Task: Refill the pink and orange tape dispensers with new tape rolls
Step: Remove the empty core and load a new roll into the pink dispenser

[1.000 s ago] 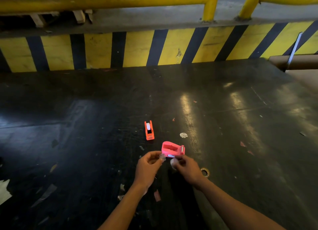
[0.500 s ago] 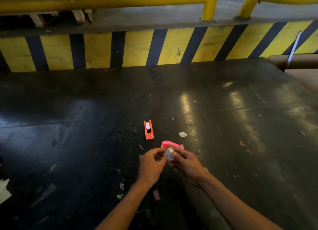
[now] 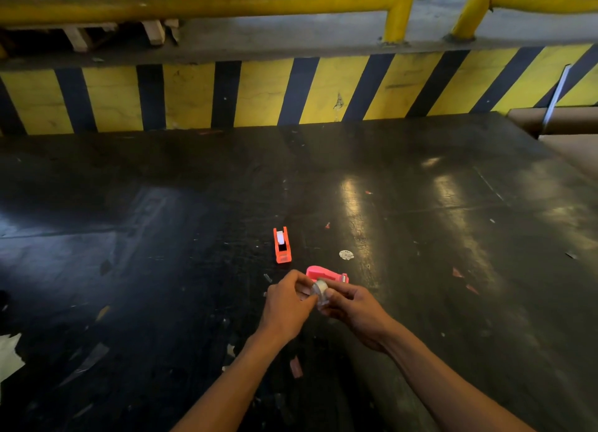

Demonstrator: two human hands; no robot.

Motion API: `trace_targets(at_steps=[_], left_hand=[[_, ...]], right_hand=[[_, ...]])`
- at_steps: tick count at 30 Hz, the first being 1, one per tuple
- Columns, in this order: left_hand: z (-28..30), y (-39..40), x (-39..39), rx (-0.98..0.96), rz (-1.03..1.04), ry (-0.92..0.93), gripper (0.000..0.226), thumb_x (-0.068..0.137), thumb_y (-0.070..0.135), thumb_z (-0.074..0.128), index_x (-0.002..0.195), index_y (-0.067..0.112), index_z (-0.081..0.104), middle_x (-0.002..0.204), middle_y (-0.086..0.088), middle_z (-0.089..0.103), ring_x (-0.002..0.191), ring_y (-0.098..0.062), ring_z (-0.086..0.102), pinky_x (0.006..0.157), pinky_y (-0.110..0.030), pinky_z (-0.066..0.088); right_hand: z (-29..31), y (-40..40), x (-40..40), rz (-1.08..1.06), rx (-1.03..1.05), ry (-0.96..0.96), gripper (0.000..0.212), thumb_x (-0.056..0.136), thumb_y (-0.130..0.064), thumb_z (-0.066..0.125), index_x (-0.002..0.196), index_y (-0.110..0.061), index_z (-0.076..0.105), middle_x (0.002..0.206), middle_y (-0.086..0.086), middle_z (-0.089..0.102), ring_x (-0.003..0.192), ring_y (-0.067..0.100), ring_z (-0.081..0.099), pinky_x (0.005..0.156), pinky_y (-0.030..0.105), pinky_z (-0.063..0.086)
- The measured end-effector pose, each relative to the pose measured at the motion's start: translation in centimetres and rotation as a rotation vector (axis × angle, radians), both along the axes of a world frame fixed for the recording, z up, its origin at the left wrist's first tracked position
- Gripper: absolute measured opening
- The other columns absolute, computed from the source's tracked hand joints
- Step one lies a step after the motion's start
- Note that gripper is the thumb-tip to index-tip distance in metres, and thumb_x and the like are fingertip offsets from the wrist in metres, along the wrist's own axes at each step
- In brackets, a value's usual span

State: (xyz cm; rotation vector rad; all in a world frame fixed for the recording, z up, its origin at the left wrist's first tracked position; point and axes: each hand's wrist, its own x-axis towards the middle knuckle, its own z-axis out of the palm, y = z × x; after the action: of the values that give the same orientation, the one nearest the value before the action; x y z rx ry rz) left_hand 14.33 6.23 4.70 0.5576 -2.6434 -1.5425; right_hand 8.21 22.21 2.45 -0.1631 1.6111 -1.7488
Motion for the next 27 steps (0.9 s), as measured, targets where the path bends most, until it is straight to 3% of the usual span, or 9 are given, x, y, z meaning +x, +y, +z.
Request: trace_targets(at_steps=[4,8,10,16,19,22,27], left_hand=[[-0.4,0.1,0.1,-0.028,-0.003,0.053,0.024,0.085,0.019,0.079,0.104,0.021,0.065,0.109,0.005,0.064,0.096,-0.006,0.065,0.070,-0.012,0.051],[-1.0,-0.9,0.6,0.274,-0.055,-0.004,0.020,0.087,0.021,0.077,0.104,0.020,0.067,0.111,0.000,0.070,0.106,-0.013,0.068,0.092,-0.030,0.057],[-1.1,-1.2,1.0,0.373,-0.048,-0.044,0.020,0.088,0.019,0.075,0.106,0.016,0.065,0.110,-0.004,0.072,0.106,-0.018,0.070,0.093,-0.034,0.058],[-1.9,-1.1,1.2,0.547,0.018,-0.099,0.031,0.086,0.010,0.077,0.113,0.016,0.064,0.111,-0.005,0.074,0.100,-0.016,0.074,0.078,-0.026,0.058],[-2.2,-1.1,1.0,0.620,0.032,-0.116,0.031,0.085,0.008,0.078,0.113,0.011,0.066,0.110,-0.008,0.075,0.098,-0.016,0.075,0.074,-0.024,0.058],[-2.2,-1.2,0.7,0.656,0.016,-0.120,0.034,0.084,0.010,0.079,0.114,0.008,0.065,0.109,-0.010,0.076,0.099,-0.019,0.075,0.078,-0.027,0.058],[-2.3,-1.6,-0.4,0.655,-0.016,-0.137,0.036,0.082,0.013,0.080,0.114,0.011,0.065,0.112,-0.008,0.075,0.104,-0.019,0.073,0.085,-0.031,0.058]], right_hand=[[0.7,0.4,0.1,-0.003,-0.097,-0.118,0.026,0.097,-0.013,0.055,0.116,-0.016,0.073,0.112,0.017,0.070,0.098,0.027,0.061,0.095,0.043,0.049],[1.2,0.9,0.1,0.027,-0.157,-0.192,0.032,0.089,-0.017,0.061,0.119,-0.011,0.071,0.115,0.018,0.069,0.099,0.027,0.062,0.094,0.041,0.050],[1.2,1.1,0.1,0.028,-0.149,-0.188,0.036,0.085,-0.019,0.064,0.119,-0.009,0.070,0.113,0.018,0.071,0.097,0.026,0.065,0.091,0.038,0.052],[0.3,1.1,0.0,-0.032,-0.041,-0.087,0.020,0.096,-0.012,0.057,0.105,-0.006,0.074,0.098,0.015,0.074,0.082,0.019,0.068,0.072,0.029,0.055],[0.2,1.1,-0.1,-0.020,-0.010,-0.049,0.029,0.093,-0.023,0.060,0.110,-0.002,0.072,0.102,0.020,0.073,0.084,0.021,0.067,0.074,0.030,0.054],[0.6,1.3,-0.4,0.021,0.014,0.025,0.037,0.083,-0.034,0.071,0.113,-0.012,0.072,0.109,0.016,0.074,0.090,0.025,0.070,0.080,0.036,0.056],[0.9,1.2,-1.2,0.066,0.097,0.237,0.033,0.084,-0.022,0.076,0.116,-0.020,0.067,0.115,0.009,0.069,0.100,0.022,0.071,0.084,0.039,0.060]])
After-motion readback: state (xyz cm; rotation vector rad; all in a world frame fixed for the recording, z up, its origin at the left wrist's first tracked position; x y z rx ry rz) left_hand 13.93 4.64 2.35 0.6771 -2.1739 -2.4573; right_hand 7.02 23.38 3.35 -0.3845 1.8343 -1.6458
